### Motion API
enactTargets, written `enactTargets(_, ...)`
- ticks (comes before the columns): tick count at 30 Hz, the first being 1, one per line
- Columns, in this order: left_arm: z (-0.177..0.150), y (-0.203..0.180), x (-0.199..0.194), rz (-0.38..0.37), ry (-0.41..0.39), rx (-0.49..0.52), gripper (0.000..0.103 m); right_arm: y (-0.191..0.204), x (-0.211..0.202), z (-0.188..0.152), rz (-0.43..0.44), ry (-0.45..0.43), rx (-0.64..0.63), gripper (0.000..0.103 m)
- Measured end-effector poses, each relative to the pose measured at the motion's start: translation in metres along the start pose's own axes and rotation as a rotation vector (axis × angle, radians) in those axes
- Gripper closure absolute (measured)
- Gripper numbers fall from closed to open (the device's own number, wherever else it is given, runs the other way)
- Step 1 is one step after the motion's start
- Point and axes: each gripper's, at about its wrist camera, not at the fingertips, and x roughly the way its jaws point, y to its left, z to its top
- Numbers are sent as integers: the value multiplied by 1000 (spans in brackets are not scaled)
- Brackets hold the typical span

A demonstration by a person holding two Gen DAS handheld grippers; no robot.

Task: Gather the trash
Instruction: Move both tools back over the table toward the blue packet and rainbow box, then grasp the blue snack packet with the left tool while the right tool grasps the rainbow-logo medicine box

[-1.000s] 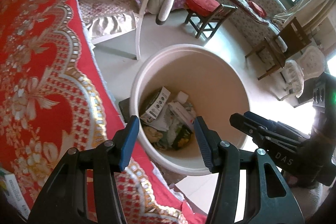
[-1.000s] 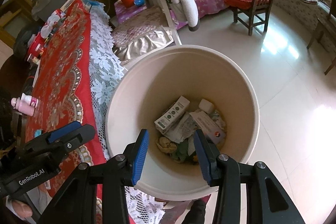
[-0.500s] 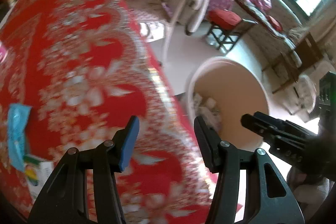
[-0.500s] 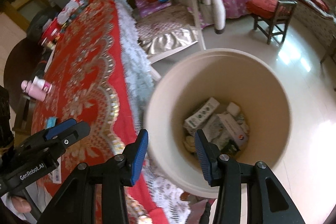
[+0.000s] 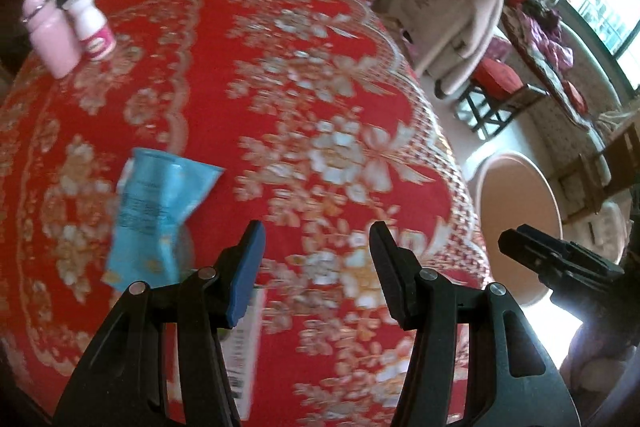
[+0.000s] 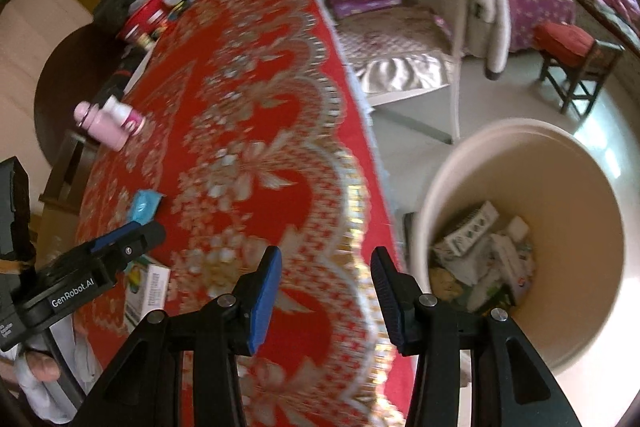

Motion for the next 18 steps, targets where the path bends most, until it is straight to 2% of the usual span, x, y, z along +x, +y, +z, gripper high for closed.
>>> enactTargets(8,1,44,-8,31,-13,-37,50,45,20,5,34,31,-65,58)
enactTargets(18,1,95,4,6,49,-29,50,72,35,-3,44,65,-95,57)
